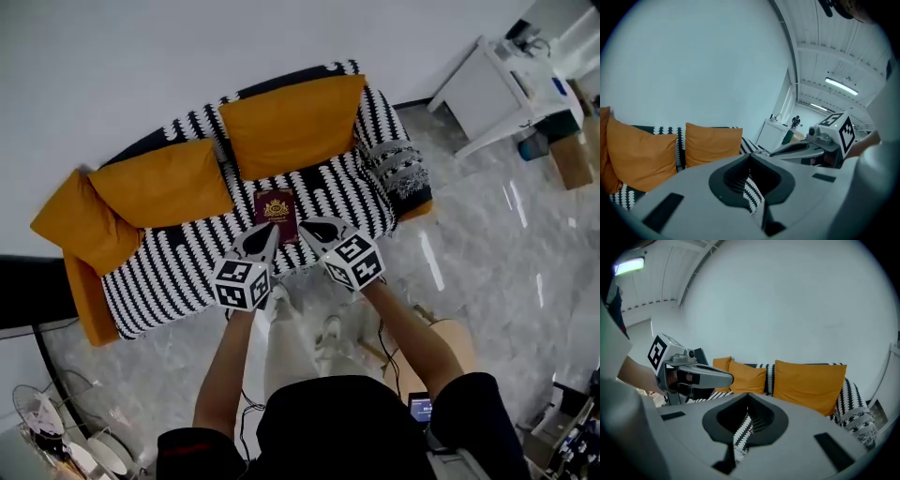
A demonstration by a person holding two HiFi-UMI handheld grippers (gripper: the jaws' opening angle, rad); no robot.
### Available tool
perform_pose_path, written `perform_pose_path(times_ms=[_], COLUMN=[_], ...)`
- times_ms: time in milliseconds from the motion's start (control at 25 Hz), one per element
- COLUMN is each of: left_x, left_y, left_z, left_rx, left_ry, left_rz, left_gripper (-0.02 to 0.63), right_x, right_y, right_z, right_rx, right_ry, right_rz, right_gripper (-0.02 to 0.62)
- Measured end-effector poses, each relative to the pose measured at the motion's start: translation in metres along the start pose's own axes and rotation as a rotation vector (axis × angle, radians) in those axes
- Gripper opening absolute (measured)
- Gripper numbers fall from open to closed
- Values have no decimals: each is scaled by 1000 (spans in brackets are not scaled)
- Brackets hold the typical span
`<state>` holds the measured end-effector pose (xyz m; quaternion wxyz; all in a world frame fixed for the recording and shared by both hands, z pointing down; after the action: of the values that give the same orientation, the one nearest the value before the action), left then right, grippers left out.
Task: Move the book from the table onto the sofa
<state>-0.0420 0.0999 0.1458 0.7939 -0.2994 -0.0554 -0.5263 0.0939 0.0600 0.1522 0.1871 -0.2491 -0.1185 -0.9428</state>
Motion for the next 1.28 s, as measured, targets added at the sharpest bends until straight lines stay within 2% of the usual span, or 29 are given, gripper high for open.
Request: perform_pose_path(times_ms=[160, 600, 880, 1280], left_x=[-20, -60, -88, -112], left_y=[21, 90, 144, 198], left_z=[-22, -54, -60, -53], left_rx=[26, 85, 108, 146], left_ry=[70, 173, 232, 291], left_rz=[-18, -30, -31, -63], left_gripper=[17, 17, 17, 17], right_x=[-22, -103, -159, -210], right_y=[-8, -37, -53, -73], right_z=[-27, -86, -98, -88], right_rx=[-42, -128, -114, -158], right_ry=[63, 235, 342, 401], right_rz=[-8, -10, 0, -24], right_gripper=[17, 17, 17, 17])
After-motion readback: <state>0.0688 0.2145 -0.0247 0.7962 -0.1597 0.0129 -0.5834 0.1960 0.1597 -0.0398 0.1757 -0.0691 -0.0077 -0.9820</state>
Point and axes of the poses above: the fingertips, and each gripper's own axes: x forward along the fingers, y to its right, z out of its underside, the point moved 7 cm from there along -x, backward along the fingers, and after that the axes turned 6 degrees about -x, right-handed, at the moved point
